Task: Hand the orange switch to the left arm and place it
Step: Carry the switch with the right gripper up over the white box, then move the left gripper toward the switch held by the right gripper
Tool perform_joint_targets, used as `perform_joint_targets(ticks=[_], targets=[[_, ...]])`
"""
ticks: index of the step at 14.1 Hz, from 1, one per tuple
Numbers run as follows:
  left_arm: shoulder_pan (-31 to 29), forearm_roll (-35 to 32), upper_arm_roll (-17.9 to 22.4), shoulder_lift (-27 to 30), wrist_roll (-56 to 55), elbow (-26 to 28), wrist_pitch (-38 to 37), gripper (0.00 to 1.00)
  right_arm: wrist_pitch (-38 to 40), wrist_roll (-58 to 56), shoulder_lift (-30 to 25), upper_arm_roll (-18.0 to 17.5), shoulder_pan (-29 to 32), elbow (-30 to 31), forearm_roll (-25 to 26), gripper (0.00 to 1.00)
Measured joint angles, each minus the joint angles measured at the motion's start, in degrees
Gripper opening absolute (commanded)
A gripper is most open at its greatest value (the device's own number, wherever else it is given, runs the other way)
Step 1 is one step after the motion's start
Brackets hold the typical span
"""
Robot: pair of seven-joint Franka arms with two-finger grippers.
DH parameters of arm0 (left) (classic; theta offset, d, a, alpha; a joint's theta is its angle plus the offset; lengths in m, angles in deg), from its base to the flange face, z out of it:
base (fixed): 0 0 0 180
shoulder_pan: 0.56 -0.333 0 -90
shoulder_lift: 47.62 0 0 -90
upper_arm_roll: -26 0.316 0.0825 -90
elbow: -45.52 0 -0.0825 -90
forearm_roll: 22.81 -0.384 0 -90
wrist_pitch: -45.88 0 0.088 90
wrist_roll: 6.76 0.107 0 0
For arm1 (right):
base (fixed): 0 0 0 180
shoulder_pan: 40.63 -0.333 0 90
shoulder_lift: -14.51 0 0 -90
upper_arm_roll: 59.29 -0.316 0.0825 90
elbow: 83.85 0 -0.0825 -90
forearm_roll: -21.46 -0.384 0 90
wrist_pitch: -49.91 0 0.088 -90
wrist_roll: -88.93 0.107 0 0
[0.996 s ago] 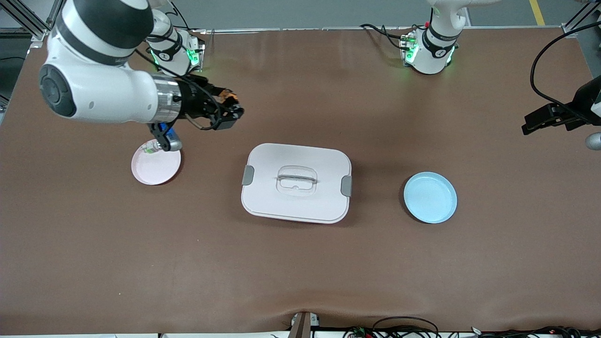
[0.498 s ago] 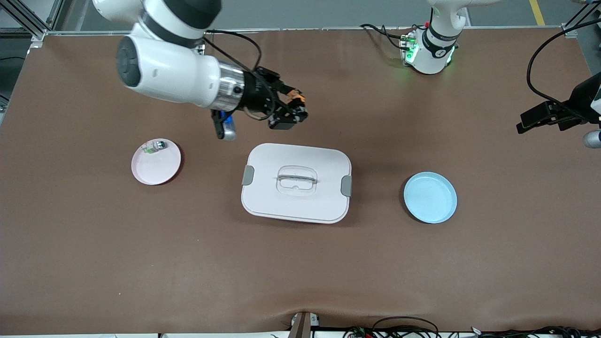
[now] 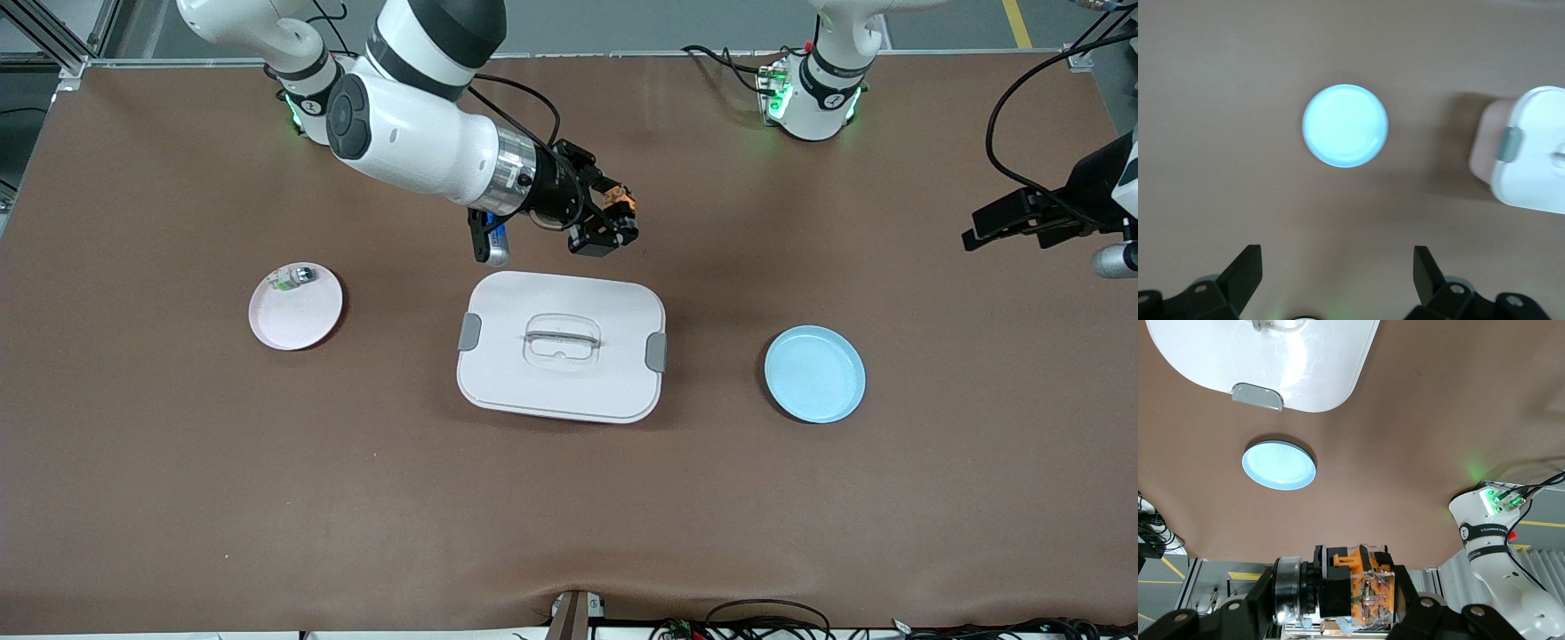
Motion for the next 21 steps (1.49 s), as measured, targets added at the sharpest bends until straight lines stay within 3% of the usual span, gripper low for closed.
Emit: perform_joint_targets(ticks=[6, 10, 13, 17, 21], targets=[[0.28, 12.08, -3.43, -0.04, 1.04, 0.65, 0.75, 1.0, 0.0, 0.05, 0.16, 0.12, -0.03, -0.15, 0.0, 0.14], [0.29, 16.55, -5.71, 0.5, 1.34, 1.67, 3.64, 1.0, 0.0, 0.06, 0.17, 0.12, -0.15, -0.15, 0.0, 0.14], [0.28, 23.64, -7.01, 4.4, 1.17, 8.81, 11.36, 1.0, 0.01, 0.07, 0.17, 0.13, -0.16, -0.18, 0.0, 0.14], [0.35, 34.18, -13.01, 12.45, 0.88, 24.59, 28.02, 1.0, 0.01, 0.07, 0.17, 0.15, -0.19, -0.21, 0.0, 0.14], [0.42, 37.07, -21.17, 13.43, -0.69, 29.22, 36.91, 1.0, 0.01, 0.08, 0.17, 0.18, -0.25, -0.23, 0.0, 0.14]])
